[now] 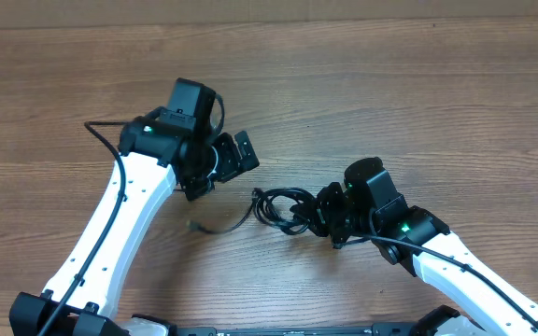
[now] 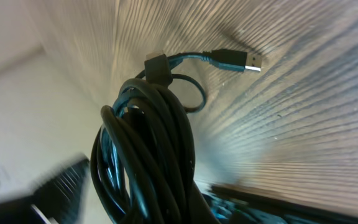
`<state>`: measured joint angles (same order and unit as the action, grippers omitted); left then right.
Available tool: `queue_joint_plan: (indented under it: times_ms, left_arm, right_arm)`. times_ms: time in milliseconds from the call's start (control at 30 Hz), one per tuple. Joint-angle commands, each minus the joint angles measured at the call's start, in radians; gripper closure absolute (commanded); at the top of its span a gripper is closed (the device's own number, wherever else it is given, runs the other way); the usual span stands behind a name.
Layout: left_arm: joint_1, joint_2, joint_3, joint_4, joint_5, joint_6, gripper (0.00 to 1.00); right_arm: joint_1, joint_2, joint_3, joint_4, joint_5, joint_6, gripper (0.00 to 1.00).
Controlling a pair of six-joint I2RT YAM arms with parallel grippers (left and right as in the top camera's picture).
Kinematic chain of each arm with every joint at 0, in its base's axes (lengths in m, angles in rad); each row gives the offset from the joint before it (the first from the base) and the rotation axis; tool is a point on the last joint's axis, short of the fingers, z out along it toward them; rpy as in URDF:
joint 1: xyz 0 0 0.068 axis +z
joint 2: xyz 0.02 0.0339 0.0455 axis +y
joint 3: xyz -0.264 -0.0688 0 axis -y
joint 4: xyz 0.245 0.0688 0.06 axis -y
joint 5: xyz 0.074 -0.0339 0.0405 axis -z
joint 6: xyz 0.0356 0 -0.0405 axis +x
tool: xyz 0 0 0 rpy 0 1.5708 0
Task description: Untangle cables
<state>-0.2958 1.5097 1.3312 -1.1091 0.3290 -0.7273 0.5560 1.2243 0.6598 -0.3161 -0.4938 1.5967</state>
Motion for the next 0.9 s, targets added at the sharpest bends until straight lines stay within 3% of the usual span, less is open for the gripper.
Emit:
queue_joint_plan:
  times_ms: [0,100,200,233,433,533,733,867]
  left_arm:
    - [0.003,-0.005,0.019,-0.033,0.171,-0.021,0.01]
    - [-0.005,-0.005,0.019,-0.048,0.254,-0.022,0.07]
    - [-0.008,-0.005,0.019,-0.058,0.296,-0.034,0.32]
    - [-0.008,-0.005,0.019,-0.064,0.287,-0.041,0.34]
    - [-0.009,-0.004,-0.014,-0.064,0.206,-0.065,0.33]
    - [-0.022,-0.004,-0.069,-0.032,0.208,-0.136,0.20]
    - [-0.060,-0.004,-0.158,0.103,0.238,-0.223,0.36]
    - [-0.087,0.000,-0.185,0.169,0.247,-0.223,0.39]
  right_arm:
    - [-0.003,0.002,-0.002,0.005,0.072,0.212,0.96]
    - [-0.003,0.002,-0.002,0.004,0.094,0.233,0.96]
    - [-0.003,0.002,-0.002,0.004,0.098,0.232,0.96]
    - [-0.003,0.002,-0.002,0.004,0.097,0.233,0.96]
    - [-0.002,0.002,-0.002,-0.004,0.097,0.232,0.96]
    - [-0.002,0.002,-0.002,-0.004,0.097,0.232,0.96]
    - [-0.002,0.002,-0.002,-0.003,0.097,0.211,0.96]
    - [-0.002,0.002,-0.002,0.010,0.101,0.054,0.96]
